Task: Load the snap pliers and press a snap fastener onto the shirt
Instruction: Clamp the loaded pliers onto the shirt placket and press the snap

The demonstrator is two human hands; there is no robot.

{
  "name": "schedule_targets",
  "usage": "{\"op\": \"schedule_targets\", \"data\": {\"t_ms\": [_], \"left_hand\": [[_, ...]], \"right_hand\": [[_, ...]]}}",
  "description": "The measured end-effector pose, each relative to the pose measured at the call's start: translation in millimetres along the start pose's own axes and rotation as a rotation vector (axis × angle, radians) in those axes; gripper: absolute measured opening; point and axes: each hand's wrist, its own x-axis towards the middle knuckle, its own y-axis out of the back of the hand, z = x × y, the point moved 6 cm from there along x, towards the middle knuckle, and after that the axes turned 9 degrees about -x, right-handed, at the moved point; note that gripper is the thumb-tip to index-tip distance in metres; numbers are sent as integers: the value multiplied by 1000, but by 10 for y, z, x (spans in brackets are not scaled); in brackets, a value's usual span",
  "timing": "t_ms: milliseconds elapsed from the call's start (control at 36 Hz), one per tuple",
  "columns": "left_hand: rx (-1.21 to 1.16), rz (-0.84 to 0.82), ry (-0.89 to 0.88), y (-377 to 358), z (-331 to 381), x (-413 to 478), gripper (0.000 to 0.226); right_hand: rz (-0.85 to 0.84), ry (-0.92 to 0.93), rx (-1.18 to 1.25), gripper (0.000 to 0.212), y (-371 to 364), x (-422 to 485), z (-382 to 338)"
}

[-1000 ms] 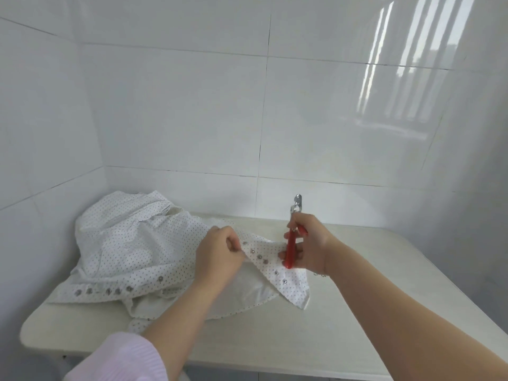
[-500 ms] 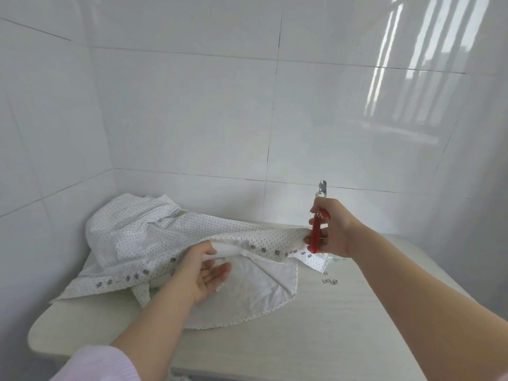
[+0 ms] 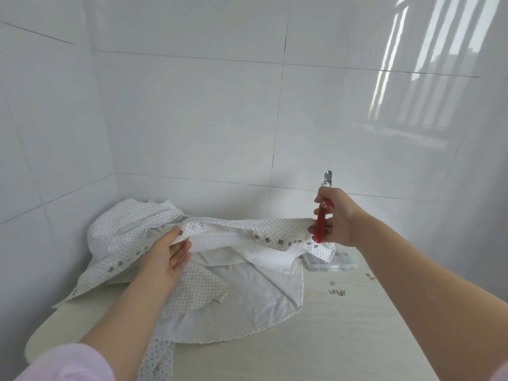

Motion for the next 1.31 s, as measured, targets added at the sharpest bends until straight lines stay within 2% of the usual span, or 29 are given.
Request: {"op": "schedule_targets", "data": {"t_ms": [222,334,473,612,751,973,1168,1306], "left_hand": [[-15,-197,36,-283,-135,96,4],[61,-184,55,-323,-218,126,0],[2,-202,114,-334,-313,144,20],[68,-228,112,-417,-394,154,8],[121,-209,110,-448,-441,146,6],[87,-240,84,-492,-524,67,8],[74,-290,102,-547,-553,32,17],[44,-316,139,-664,-636,-27,11]], "right_hand": [[-2,-12,-79,22,-62,173,50],[-60,-46,-106,24,-189,211,175],[-146,-84,-78,20,-338,189,277],[-242,-68,-113,31,-449,124,253],[-379,-49,-117,45,-509,21,211],[-598,-50,-81,49,-590,-169,260],[-672,-49,-139,53,-613,-232,338],[-661,-65,-160,54,-617,-220,385]]}}
